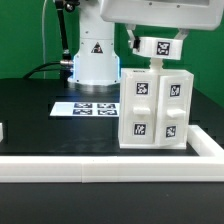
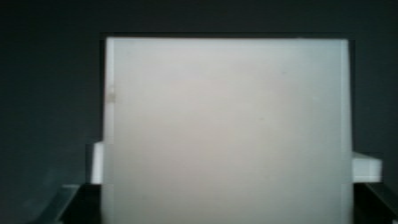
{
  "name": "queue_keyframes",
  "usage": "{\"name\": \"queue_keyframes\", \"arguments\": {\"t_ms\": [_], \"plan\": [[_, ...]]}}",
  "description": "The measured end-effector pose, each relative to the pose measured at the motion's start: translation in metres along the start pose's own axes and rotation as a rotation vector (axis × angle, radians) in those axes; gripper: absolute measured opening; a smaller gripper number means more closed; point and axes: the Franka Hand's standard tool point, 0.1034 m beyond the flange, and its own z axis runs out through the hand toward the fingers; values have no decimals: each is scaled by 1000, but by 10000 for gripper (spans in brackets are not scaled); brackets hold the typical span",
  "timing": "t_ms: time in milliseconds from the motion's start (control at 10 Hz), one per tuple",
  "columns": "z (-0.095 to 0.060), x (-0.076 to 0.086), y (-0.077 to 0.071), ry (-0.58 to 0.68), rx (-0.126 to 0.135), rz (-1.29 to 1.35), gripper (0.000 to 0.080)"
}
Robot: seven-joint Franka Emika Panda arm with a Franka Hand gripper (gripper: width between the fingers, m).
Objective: Assemble cabinet
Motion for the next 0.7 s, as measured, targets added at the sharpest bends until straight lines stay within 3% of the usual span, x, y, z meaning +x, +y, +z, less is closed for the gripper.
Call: {"name": "queue_keyframes", "arguments": {"t_ms": [700], "plan": [[7, 5, 7, -8, -3, -32, 564]]}}
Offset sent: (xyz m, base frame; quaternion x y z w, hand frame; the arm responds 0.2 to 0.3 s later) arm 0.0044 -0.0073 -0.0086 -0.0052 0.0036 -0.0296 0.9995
